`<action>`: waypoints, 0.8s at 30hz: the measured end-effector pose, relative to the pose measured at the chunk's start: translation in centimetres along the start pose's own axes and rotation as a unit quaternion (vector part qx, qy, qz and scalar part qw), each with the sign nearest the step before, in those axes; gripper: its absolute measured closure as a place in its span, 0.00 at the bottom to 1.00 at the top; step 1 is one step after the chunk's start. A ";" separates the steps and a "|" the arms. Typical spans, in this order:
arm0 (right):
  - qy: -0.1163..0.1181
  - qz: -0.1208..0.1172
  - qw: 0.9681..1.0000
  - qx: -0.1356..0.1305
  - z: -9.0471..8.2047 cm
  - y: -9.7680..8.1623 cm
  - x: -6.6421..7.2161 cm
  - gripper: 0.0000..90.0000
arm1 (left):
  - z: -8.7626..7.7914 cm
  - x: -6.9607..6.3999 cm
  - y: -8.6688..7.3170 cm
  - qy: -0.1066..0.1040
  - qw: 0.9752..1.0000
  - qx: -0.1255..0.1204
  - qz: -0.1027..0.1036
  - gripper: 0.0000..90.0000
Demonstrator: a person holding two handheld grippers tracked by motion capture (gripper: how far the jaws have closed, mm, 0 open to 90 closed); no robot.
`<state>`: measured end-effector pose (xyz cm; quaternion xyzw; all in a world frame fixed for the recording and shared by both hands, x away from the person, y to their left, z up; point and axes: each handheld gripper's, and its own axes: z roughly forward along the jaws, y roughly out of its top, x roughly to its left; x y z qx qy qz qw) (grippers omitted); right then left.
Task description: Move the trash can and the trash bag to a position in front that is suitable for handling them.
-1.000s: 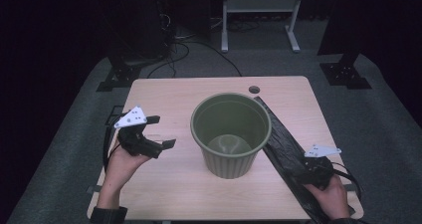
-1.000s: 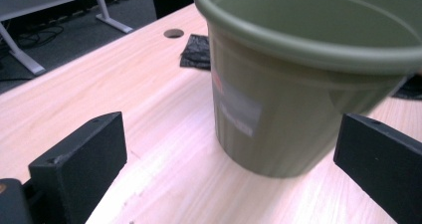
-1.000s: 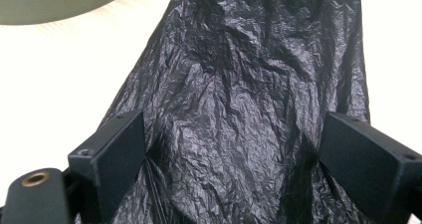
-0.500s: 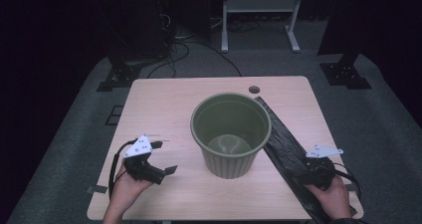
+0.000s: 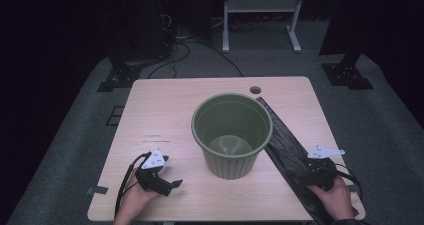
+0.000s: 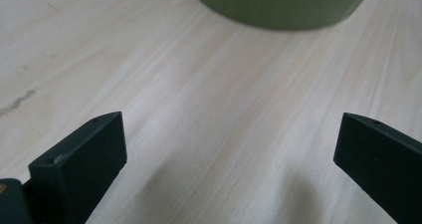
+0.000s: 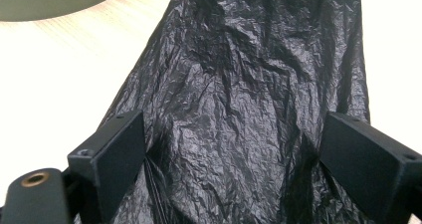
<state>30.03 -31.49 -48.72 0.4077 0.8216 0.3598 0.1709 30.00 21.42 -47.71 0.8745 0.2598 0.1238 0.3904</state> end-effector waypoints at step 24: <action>-0.018 -0.005 1.000 -0.022 1.0 1.8 -0.4 0.11 | 0.9 0.0 0.0 -0.001 1.000 0.025 0.000 0.00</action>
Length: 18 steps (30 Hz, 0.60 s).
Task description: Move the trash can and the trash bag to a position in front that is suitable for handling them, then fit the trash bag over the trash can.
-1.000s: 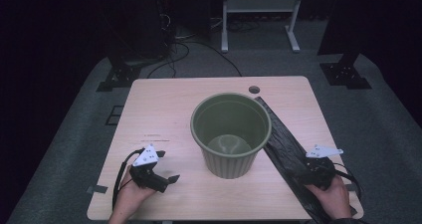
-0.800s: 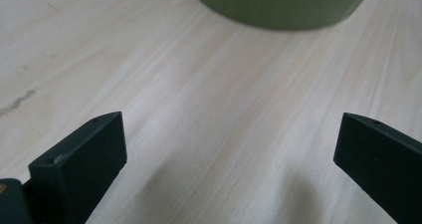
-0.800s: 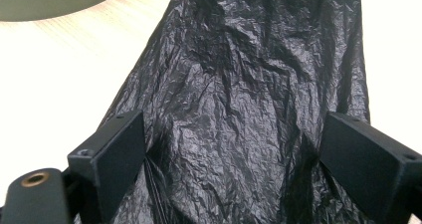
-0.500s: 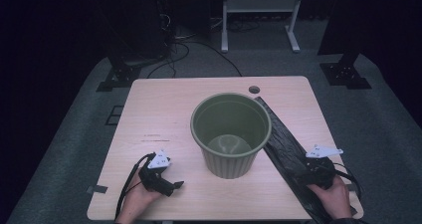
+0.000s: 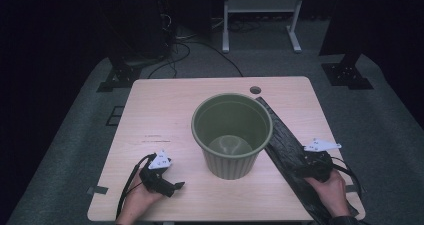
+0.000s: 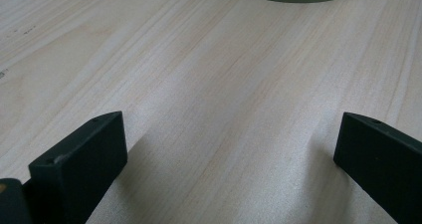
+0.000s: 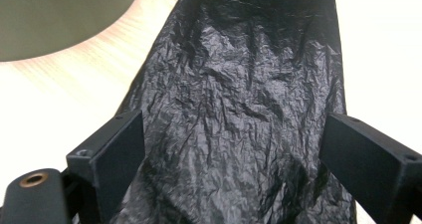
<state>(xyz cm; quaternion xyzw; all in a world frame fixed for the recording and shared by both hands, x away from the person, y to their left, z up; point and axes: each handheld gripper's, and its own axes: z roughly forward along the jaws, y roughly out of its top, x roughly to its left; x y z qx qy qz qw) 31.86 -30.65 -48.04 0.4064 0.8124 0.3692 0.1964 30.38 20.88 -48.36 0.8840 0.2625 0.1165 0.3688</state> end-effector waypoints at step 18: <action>0.015 0.006 1.000 0.005 0.5 -0.3 0.2 0.38 | 0.0 0.0 0.0 -0.001 1.000 0.000 0.001 0.00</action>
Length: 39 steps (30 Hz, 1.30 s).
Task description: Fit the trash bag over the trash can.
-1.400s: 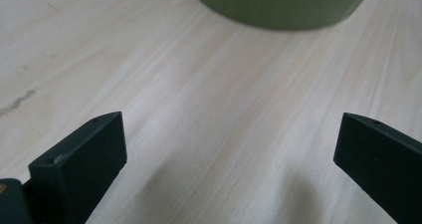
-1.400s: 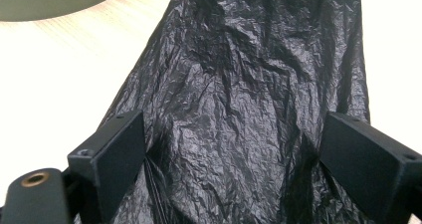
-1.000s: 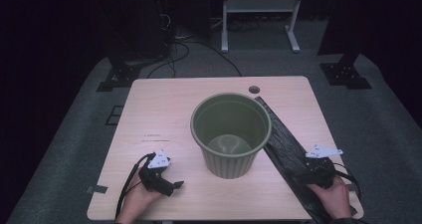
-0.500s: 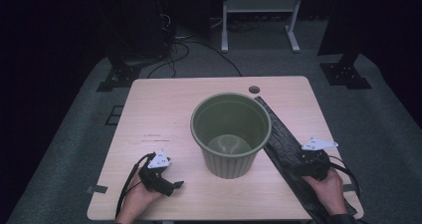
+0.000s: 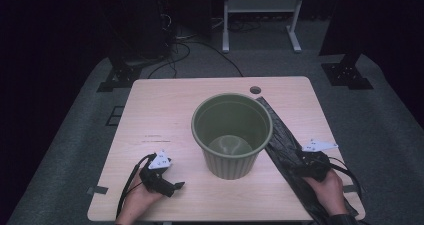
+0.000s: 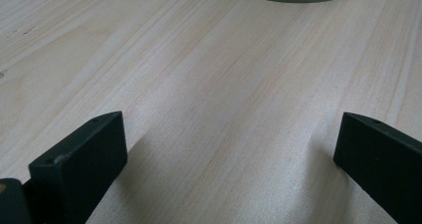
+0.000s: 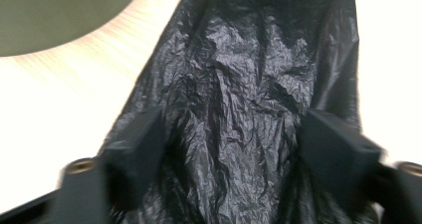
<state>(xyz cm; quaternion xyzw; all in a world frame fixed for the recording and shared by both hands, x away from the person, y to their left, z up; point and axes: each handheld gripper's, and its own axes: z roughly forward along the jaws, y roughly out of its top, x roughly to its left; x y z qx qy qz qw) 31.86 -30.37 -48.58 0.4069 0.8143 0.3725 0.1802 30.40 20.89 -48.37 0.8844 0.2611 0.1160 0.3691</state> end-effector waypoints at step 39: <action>0.072 -0.004 0.989 -0.133 -4.6 1.6 -1.8 1.00 | 0.0 0.0 0.0 0.000 1.000 0.000 0.000 0.00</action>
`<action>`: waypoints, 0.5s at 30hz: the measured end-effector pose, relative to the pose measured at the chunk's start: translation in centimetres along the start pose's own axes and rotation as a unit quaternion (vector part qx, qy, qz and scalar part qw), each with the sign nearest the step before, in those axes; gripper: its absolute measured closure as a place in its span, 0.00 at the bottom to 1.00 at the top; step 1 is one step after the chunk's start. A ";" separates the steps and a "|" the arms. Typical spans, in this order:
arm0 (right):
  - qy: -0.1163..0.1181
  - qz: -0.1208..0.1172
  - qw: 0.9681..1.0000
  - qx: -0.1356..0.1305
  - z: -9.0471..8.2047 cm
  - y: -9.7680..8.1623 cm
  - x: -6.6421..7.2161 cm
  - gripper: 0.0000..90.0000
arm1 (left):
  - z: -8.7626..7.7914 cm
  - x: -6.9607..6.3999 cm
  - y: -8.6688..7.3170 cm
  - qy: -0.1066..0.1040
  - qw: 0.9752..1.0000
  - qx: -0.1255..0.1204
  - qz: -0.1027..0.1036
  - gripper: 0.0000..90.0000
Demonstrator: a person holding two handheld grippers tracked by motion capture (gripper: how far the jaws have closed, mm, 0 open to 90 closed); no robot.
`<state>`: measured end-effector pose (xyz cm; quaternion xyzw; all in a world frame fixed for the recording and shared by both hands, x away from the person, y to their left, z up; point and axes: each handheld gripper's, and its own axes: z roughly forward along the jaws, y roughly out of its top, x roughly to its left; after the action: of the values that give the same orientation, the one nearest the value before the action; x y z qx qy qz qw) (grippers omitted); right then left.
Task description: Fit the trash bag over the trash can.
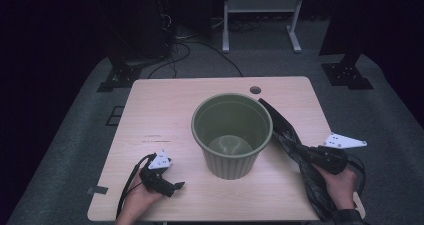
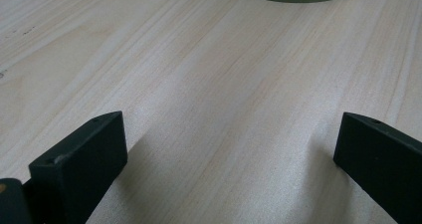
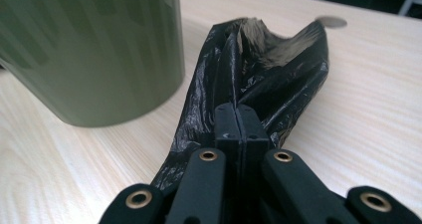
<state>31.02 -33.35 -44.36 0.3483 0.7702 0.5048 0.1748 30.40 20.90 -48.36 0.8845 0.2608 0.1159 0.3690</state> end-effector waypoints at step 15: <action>0.040 -0.002 0.997 -0.073 -1.5 2.3 -0.2 1.00 | 0.0 0.0 0.0 0.000 1.000 0.000 0.000 0.00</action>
<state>31.06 -33.94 -41.65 0.3129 0.7385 0.5725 0.1700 30.40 20.89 -48.36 0.8845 0.2609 0.1159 0.3691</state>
